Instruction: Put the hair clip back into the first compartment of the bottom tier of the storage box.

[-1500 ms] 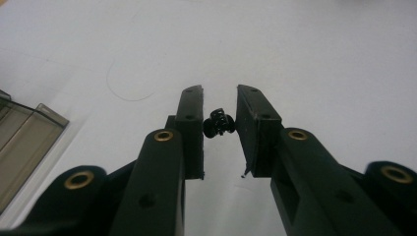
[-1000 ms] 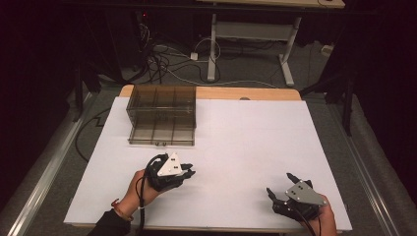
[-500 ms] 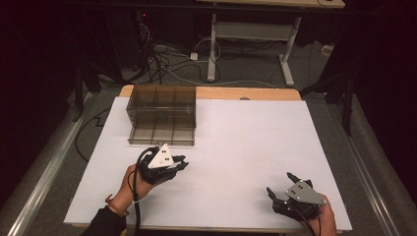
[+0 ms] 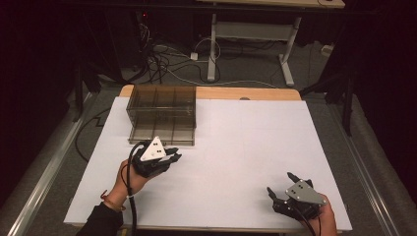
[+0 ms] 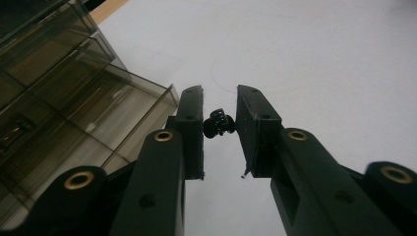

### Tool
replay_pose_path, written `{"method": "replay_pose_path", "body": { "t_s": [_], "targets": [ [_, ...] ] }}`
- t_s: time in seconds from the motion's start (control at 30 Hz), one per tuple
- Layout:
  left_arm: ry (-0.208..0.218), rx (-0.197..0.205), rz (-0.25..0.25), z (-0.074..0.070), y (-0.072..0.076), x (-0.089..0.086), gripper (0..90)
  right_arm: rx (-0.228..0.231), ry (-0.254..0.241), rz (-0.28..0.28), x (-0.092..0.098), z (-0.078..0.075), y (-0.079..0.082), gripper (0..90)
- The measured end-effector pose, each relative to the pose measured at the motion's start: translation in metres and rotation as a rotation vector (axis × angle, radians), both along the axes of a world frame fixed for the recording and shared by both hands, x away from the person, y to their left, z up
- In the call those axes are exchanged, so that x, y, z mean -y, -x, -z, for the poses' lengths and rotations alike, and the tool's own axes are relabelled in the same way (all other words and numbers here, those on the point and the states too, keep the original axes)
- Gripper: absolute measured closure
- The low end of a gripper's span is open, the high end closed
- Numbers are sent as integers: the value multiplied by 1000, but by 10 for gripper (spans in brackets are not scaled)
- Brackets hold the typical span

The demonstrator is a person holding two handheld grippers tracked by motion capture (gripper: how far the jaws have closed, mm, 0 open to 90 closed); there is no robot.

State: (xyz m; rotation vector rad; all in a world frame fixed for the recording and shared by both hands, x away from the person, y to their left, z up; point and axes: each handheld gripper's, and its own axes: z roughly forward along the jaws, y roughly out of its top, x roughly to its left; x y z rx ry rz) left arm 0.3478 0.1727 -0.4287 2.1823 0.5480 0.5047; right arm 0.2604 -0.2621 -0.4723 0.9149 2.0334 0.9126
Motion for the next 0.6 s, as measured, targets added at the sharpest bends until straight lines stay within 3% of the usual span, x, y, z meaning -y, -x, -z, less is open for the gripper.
{"method": "replay_pose_path", "body": {
  "t_s": [0.6],
  "targets": [
    [3, 21, -91, -5, -19, -25, 708, 13, 2, 0, 1, -1, 0, 214]
  ]
}}
